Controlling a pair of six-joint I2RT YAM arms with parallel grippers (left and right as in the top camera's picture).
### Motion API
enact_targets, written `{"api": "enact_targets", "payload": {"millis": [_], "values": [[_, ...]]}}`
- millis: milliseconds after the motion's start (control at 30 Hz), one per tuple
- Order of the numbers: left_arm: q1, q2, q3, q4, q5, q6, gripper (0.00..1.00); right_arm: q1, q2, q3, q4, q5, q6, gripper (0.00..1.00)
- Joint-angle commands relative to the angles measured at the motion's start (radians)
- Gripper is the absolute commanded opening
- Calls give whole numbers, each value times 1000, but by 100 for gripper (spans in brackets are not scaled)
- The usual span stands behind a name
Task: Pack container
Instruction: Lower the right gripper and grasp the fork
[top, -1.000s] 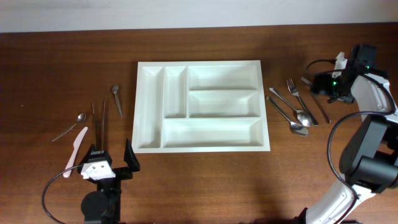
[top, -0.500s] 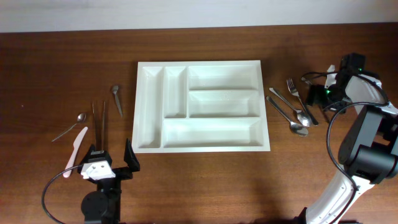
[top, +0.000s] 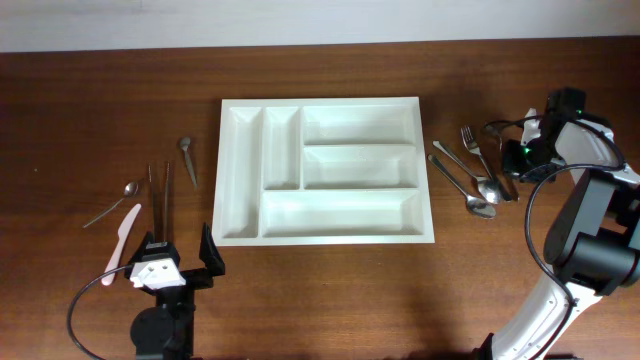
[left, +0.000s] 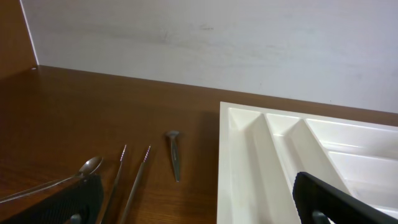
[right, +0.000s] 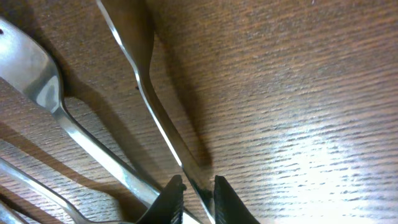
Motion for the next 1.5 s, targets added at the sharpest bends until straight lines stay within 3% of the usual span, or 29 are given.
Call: {"api": "enact_targets", "payload": {"millis": [0, 133, 333, 533, 700, 900, 967, 1467], "values": [[3, -10, -6, 2, 11, 16, 99, -7, 20, 5, -12, 2, 3, 11], [3, -10, -6, 2, 11, 16, 99, -7, 20, 2, -29, 2, 0, 7], [3, -10, -6, 2, 11, 16, 99, -7, 20, -39, -25, 4, -103, 25], [3, -10, -6, 2, 11, 16, 99, -7, 20, -80, 1, 5, -101, 27], [3, -10, -6, 2, 11, 16, 99, -7, 20, -97, 8, 5, -101, 12], [3, -10, -6, 2, 11, 16, 99, -7, 20, -97, 16, 5, -98, 10], [3, -10, -6, 2, 11, 16, 99, -7, 20, -97, 20, 6, -98, 4], [3, -10, -6, 2, 11, 16, 99, -7, 20, -38, 35, 28, -98, 4]]}}
